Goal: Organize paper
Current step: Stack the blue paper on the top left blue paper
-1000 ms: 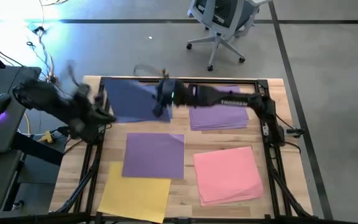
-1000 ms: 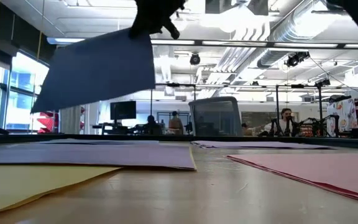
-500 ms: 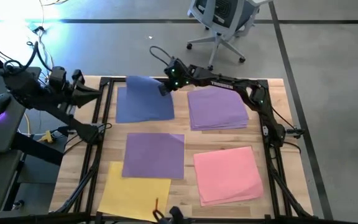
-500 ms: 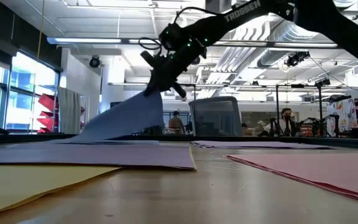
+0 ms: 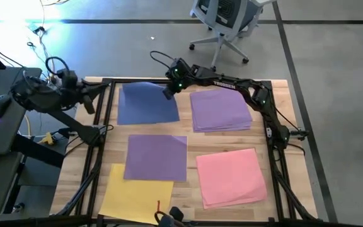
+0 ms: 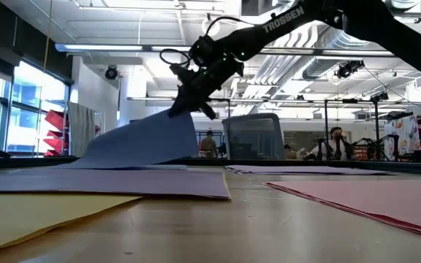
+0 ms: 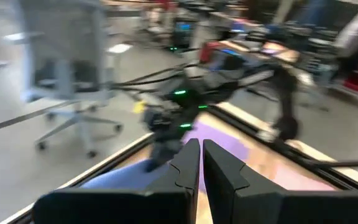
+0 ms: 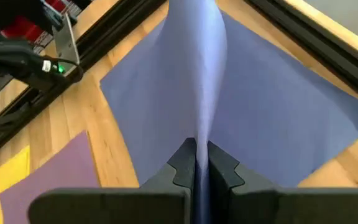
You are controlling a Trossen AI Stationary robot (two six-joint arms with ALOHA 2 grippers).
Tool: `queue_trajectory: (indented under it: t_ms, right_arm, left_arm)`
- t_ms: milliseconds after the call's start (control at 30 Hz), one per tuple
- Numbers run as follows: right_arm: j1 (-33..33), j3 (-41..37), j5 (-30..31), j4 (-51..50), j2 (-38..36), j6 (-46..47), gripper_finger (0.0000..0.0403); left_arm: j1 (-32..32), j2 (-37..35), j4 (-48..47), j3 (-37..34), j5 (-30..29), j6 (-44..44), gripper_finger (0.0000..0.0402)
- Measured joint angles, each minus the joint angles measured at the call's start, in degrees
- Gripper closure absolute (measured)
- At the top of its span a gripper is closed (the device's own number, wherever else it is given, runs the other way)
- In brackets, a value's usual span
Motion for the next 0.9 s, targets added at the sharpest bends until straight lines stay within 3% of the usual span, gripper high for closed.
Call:
queue_trajectory:
  t_ms: [233,700,900]
  right_arm:
    - [0.1,-0.1,3.1,1.7,1.1,-6.2,0.0403]
    - [4.2,0.0,15.0,7.1,1.7,-18.8,0.0399]
    - [4.3,0.0,16.1,6.8,3.6,-21.0,0.0341]
  left_arm:
    - [3.9,3.2,-9.1,0.0,0.9,-15.0,0.0401]
    - [15.5,15.8,-9.4,0.0,18.6,-17.3,0.0401]
    - [21.9,20.5,-9.5,0.0,27.8,-15.0,0.0401]
